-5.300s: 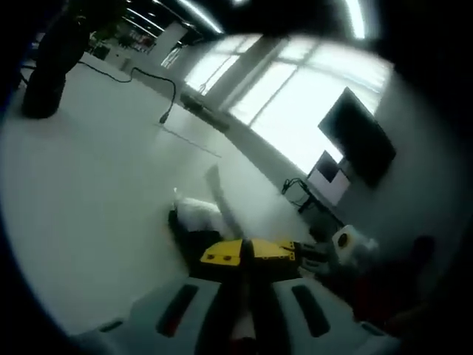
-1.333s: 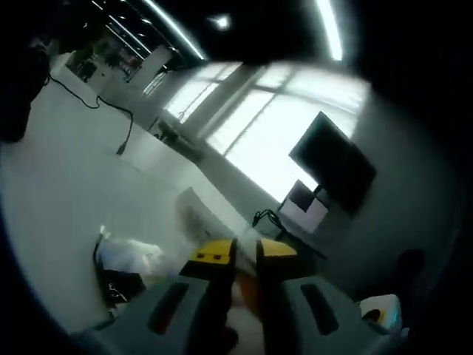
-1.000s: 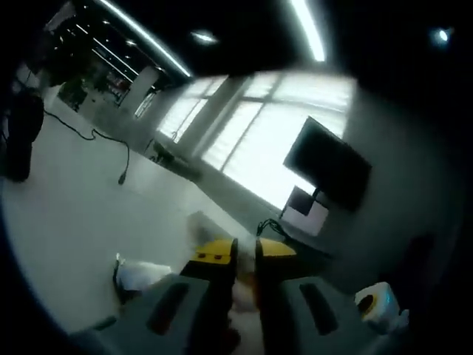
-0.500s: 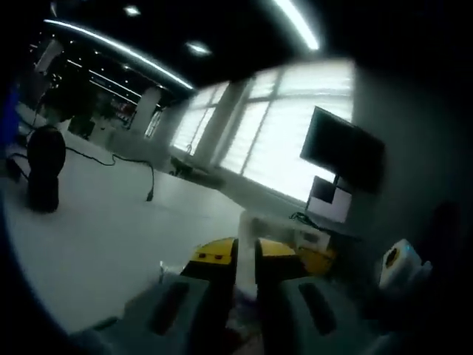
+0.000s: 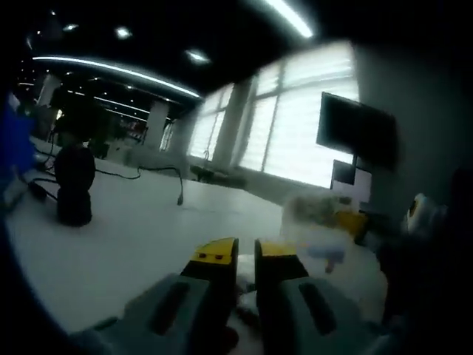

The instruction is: Clip sheet goods on table flip sheet goods clip sheet goods scan sheet goods put sheet goods back to table

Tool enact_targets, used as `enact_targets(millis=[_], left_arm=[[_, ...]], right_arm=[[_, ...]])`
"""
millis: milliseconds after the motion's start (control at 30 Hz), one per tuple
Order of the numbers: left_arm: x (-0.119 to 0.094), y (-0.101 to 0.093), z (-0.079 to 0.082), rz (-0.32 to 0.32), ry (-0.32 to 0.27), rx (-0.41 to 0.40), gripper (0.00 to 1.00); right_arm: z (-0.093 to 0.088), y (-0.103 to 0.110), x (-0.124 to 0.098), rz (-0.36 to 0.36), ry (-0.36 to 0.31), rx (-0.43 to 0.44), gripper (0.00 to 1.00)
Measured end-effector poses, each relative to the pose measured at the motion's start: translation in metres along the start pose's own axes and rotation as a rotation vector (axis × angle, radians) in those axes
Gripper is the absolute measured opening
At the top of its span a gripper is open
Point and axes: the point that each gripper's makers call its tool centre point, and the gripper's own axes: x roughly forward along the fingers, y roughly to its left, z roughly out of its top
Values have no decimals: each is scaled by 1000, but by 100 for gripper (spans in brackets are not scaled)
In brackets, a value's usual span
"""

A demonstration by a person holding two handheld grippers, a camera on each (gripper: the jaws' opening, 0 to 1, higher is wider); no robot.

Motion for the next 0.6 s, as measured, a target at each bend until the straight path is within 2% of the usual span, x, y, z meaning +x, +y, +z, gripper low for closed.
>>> enact_targets(millis=[200, 467, 600], left_arm=[[-5, 12, -12, 28, 18, -1, 3], [-12, 26, -14, 54, 11, 26, 3], [-15, 32, -14, 66, 3, 48, 3]], right_arm=[[-5, -11, -1, -26, 5, 73, 0], [-14, -28, -5, -65, 22, 160, 0], [-18, -33, -7, -82, 27, 175, 0]])
